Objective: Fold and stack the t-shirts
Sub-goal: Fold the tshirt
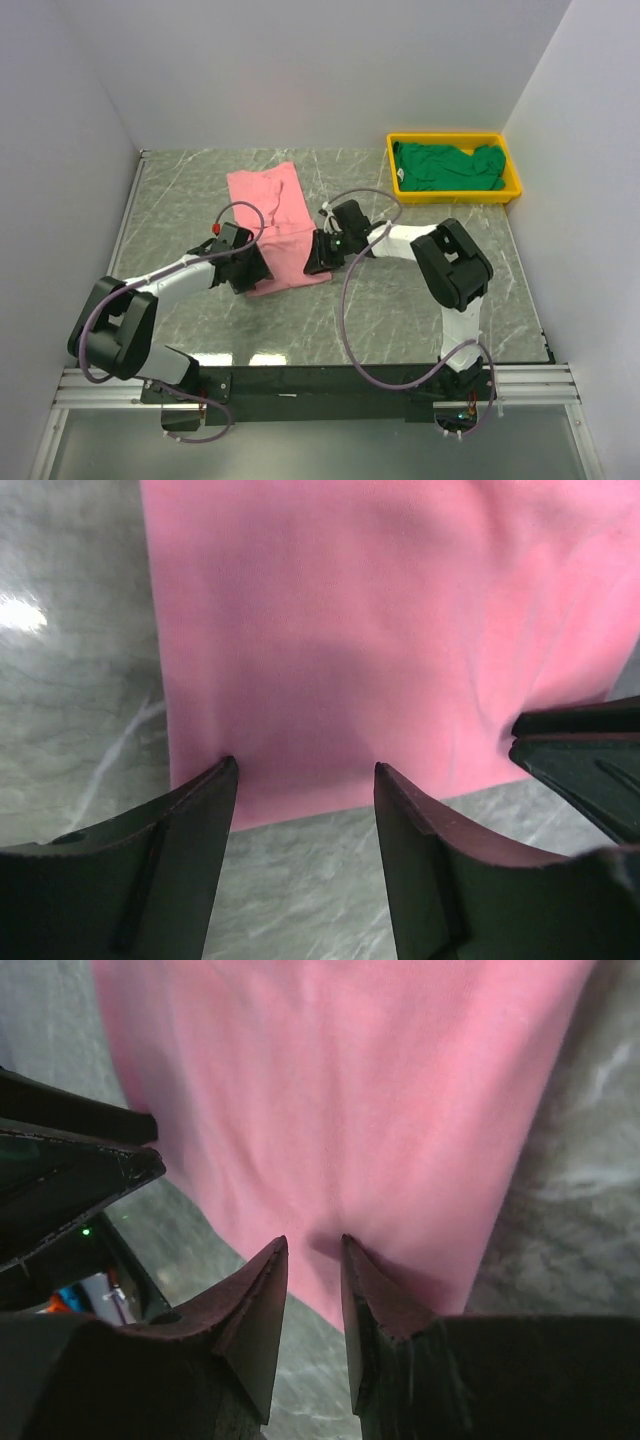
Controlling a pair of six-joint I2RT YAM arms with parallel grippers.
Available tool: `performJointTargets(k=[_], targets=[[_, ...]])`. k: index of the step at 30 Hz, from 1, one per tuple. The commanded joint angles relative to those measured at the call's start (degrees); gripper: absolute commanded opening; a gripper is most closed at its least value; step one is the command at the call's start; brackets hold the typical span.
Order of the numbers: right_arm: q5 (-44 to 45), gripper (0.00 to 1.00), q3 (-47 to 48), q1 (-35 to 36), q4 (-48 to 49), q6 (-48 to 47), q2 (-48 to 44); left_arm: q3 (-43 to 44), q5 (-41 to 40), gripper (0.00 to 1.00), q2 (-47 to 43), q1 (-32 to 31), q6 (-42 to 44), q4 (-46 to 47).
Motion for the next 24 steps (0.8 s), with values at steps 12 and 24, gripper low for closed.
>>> performJointTargets(k=[12,24], targets=[[-0.7,0.36,-28.9,-1.9,5.4,9.3,-19.8,-10.9,10.9,0.65,-15.7,-0.8,-1.0,-9.8],[-9.0,0.36,-9.5,1.5,16.9,6.6,-13.6,-6.0,10.0,0.62,-20.7,-1.3,-2.9,-8.0]])
